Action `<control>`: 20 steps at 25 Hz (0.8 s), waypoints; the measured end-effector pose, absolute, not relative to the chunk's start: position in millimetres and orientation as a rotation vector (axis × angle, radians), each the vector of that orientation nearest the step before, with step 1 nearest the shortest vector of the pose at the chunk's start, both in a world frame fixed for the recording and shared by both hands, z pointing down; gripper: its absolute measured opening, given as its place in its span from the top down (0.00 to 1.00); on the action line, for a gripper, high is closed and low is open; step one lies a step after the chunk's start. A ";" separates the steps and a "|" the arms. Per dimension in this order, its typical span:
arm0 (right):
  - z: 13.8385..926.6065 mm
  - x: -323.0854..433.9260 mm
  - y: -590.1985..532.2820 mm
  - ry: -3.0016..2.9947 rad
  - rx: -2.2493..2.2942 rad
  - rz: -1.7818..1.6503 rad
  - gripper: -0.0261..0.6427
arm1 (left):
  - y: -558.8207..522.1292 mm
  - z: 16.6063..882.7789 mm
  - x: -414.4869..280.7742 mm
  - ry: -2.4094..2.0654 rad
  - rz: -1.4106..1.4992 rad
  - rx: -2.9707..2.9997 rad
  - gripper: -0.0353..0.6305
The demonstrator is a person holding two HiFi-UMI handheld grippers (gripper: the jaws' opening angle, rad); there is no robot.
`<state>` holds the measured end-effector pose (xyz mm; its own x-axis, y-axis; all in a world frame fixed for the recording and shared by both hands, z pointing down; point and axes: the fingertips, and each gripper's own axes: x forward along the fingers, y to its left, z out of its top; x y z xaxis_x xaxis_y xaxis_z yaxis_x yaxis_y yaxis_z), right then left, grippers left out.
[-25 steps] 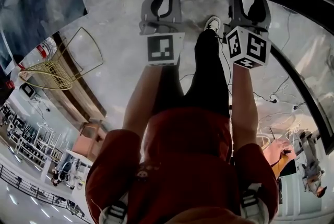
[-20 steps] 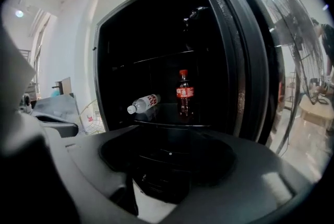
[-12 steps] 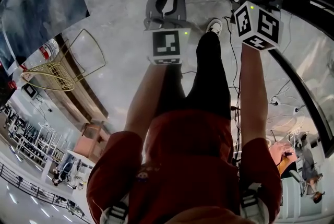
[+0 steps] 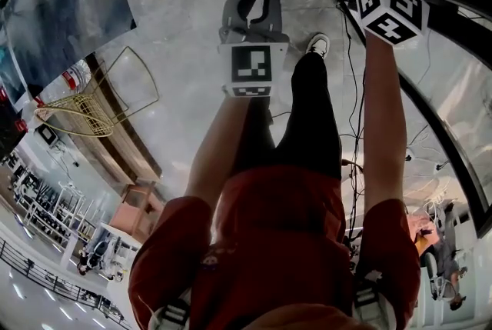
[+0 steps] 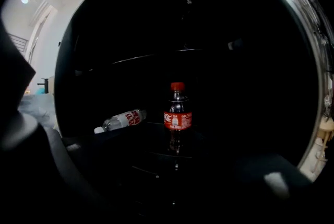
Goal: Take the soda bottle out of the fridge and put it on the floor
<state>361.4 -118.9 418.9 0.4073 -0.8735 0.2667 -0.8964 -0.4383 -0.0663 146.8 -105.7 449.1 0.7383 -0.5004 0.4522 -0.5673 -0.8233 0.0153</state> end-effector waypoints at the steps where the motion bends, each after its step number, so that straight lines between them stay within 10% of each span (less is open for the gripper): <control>1: 418.4 365.7 -123.1 -1.610 2.569 0.407 0.56 | -106.1 448.8 147.0 -0.862 0.660 2.784 0.95; 20: 424.3 417.2 -176.1 -1.457 2.620 0.404 0.46 | -105.0 458.8 135.4 -0.877 0.701 2.758 0.95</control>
<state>417.2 -176.1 424.3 0.5020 -0.8159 0.2870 -0.8471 -0.5308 -0.0272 135.4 -105.0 458.8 0.7174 -0.5036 0.4814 -0.5804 -0.8142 0.0132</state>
